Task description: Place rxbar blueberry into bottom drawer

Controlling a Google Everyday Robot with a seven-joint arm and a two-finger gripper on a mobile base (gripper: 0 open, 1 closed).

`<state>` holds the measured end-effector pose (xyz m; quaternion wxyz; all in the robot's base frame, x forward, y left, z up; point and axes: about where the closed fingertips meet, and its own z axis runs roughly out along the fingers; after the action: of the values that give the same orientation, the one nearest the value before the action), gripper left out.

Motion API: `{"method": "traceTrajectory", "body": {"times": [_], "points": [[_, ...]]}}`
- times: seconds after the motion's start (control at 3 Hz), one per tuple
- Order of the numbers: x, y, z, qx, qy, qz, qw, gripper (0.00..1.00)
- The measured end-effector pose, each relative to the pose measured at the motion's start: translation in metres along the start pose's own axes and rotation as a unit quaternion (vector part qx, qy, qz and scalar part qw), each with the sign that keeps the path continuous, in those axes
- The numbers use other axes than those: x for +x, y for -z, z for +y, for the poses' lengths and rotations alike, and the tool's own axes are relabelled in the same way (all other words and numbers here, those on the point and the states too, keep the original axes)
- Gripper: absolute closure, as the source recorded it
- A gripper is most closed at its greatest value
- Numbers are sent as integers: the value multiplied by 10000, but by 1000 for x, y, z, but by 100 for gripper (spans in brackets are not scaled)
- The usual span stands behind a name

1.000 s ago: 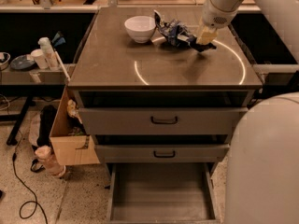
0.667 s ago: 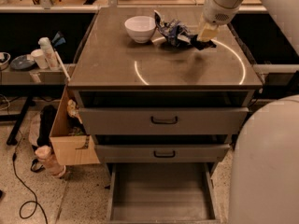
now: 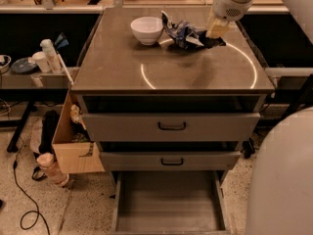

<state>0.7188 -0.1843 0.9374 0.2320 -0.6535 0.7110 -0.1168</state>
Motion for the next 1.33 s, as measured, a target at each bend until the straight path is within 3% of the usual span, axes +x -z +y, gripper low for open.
{"method": "traceTrajectory", "body": {"times": [1.33], "points": [[23, 45, 88, -129, -262, 127, 9995, 100]]}}
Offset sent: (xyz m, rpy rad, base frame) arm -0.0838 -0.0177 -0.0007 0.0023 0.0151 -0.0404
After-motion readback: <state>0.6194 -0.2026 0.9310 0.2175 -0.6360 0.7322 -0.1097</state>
